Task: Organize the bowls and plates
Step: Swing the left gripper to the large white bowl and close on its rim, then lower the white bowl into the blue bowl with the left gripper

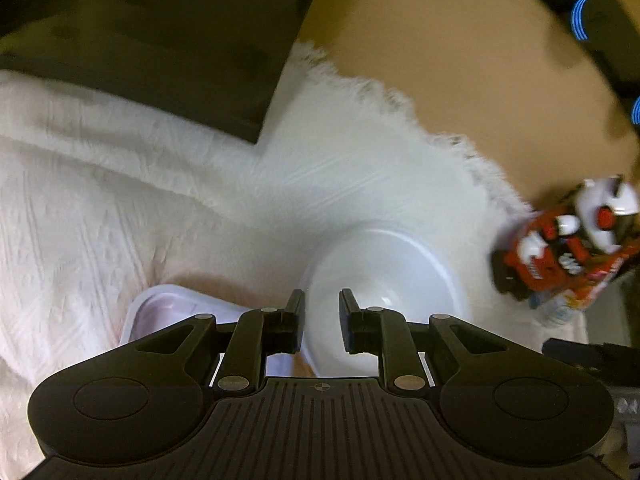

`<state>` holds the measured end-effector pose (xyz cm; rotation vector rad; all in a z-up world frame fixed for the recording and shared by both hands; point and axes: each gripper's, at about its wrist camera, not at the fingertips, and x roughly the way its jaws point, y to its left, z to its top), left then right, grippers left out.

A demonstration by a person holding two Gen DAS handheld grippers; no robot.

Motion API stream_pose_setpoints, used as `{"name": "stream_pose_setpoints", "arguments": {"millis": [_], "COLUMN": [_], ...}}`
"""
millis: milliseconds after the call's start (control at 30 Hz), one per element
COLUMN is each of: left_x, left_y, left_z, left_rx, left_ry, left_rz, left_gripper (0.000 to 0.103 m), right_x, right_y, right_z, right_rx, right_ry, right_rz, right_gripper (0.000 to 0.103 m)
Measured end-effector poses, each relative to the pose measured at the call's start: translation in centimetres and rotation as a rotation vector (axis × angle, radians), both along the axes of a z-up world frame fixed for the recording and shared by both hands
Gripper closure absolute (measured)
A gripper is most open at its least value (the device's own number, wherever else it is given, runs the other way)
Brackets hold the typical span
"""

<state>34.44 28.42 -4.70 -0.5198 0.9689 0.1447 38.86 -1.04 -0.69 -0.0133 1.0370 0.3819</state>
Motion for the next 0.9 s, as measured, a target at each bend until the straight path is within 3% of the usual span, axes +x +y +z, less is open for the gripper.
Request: {"name": "stream_pose_setpoints", "arguments": {"millis": [67, 167, 233, 333, 433, 500, 667, 800, 900], "left_x": [0.5, 1.2, 1.5, 2.0, 1.1, -0.1, -3.2, -4.5, -4.8], "left_y": [0.2, 0.4, 0.6, 0.2, -1.4, -2.5, -5.6, -9.6, -13.6], "left_z": [-1.1, -3.0, -3.9, -4.5, -2.3, 0.2, 6.4, 8.7, 8.8], "left_rx": [0.023, 0.021, 0.000, -0.048, -0.007, 0.023, -0.033, -0.099, -0.095], "left_ry": [0.031, 0.070, 0.080, 0.093, 0.076, 0.021, -0.109, -0.108, -0.092], "left_rz": [0.010, 0.021, 0.023, 0.000, -0.026, -0.042, -0.094, -0.192, -0.280], "left_gripper": [0.083, 0.082, 0.083, 0.083, 0.081, 0.081, 0.081, 0.080, 0.079], "right_x": [1.5, 3.1, 3.8, 3.4, 1.5, -0.2, -4.4, -7.1, -9.3], "right_y": [0.9, 2.0, 2.7, 3.4, 3.0, 1.9, -3.1, -8.4, -12.2], "right_z": [-1.7, -4.8, -6.8, -7.8, -5.7, -3.3, 2.5, 5.8, 6.6], "right_rx": [0.004, -0.005, -0.013, 0.033, 0.059, 0.083, 0.137, 0.140, 0.117], "right_ry": [0.025, 0.091, 0.151, 0.202, 0.155, 0.095, -0.013, -0.087, -0.110], "right_rz": [-0.029, -0.074, -0.080, -0.035, -0.008, 0.011, 0.016, -0.007, -0.039], "right_gripper": [0.026, 0.037, 0.059, 0.073, 0.074, 0.074, 0.074, 0.074, 0.074]}}
